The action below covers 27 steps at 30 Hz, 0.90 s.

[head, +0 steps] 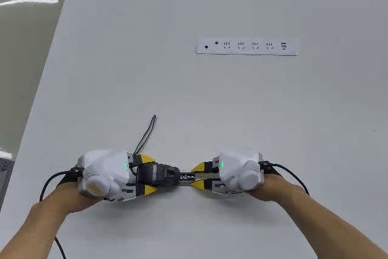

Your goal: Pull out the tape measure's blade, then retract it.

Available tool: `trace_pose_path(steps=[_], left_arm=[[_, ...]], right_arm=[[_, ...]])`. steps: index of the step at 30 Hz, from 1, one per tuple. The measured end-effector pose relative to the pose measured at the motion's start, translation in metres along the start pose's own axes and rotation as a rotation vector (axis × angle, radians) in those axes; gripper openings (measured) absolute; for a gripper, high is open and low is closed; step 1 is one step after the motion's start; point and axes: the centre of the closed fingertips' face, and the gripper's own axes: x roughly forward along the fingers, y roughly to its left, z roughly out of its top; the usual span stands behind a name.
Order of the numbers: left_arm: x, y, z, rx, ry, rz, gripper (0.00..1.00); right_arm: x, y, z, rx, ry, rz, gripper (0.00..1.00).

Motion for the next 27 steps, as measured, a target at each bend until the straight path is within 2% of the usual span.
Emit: trace_pose_path(steps=[27], left_arm=[[0.001, -0.001, 0.003, 0.0, 0.005, -0.001, 0.3]], right_arm=[[-0.017, 0.001, -0.01, 0.017, 0.006, -0.005, 0.1]])
